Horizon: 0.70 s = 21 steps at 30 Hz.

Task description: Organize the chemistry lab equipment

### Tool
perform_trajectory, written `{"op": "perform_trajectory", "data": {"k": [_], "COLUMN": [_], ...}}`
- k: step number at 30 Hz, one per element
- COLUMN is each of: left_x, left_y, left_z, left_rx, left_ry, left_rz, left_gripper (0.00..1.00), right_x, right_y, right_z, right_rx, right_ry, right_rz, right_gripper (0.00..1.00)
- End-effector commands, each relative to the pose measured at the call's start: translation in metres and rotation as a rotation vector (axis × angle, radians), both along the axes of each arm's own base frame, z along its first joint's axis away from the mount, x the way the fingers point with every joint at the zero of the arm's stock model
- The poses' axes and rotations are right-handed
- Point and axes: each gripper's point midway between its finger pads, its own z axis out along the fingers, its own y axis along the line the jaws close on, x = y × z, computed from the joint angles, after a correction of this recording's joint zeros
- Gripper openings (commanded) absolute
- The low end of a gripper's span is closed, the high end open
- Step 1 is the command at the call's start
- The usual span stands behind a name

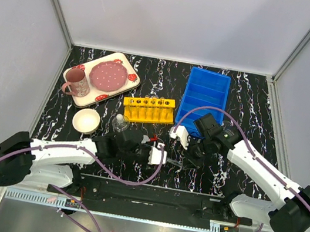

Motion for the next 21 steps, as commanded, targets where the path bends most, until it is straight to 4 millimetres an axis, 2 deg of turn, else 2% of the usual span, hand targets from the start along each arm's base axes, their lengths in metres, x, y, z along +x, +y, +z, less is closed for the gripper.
{"op": "perform_trajectory", "data": {"k": [1,2,3,6,11,15,18,19,21], "left_x": [0.004,0.004,0.003,0.002,0.002,0.002,-0.002,-0.003,-0.003], "left_y": [-0.009,-0.009,-0.008,-0.010,-0.011,-0.011,-0.010,-0.010,-0.009], "left_z": [0.018,0.018,0.015,0.013,0.015,0.020,0.021,0.021,0.024], "left_rx": [-0.026,-0.019,-0.004,0.011,0.005,-0.023,-0.060,-0.077,-0.113], "left_ry": [-0.045,-0.043,-0.033,-0.023,-0.010,0.053,0.126,0.171,0.205], "left_rz": [-0.015,-0.018,-0.021,-0.024,-0.010,0.044,0.088,0.125,0.157], "left_gripper": [0.49,0.37,0.31,0.21,0.16,0.15,0.15,0.15,0.15], "right_x": [0.001,0.001,0.000,0.000,0.001,0.006,0.014,0.017,0.023], "right_y": [0.008,0.008,0.008,0.008,0.009,0.012,0.014,0.014,0.015], "right_z": [0.013,0.013,0.011,0.011,0.013,0.025,0.040,0.045,0.061], "right_rx": [0.051,0.051,0.049,0.051,0.056,0.088,0.131,0.143,0.176], "right_ry": [0.024,0.029,0.034,0.044,0.049,0.049,0.055,0.050,0.033], "right_rz": [-0.007,-0.009,-0.008,-0.013,-0.017,-0.029,-0.053,-0.060,-0.066], "right_gripper": [0.23,0.23,0.23,0.23,0.24,0.29,0.38,0.48,0.58]}}
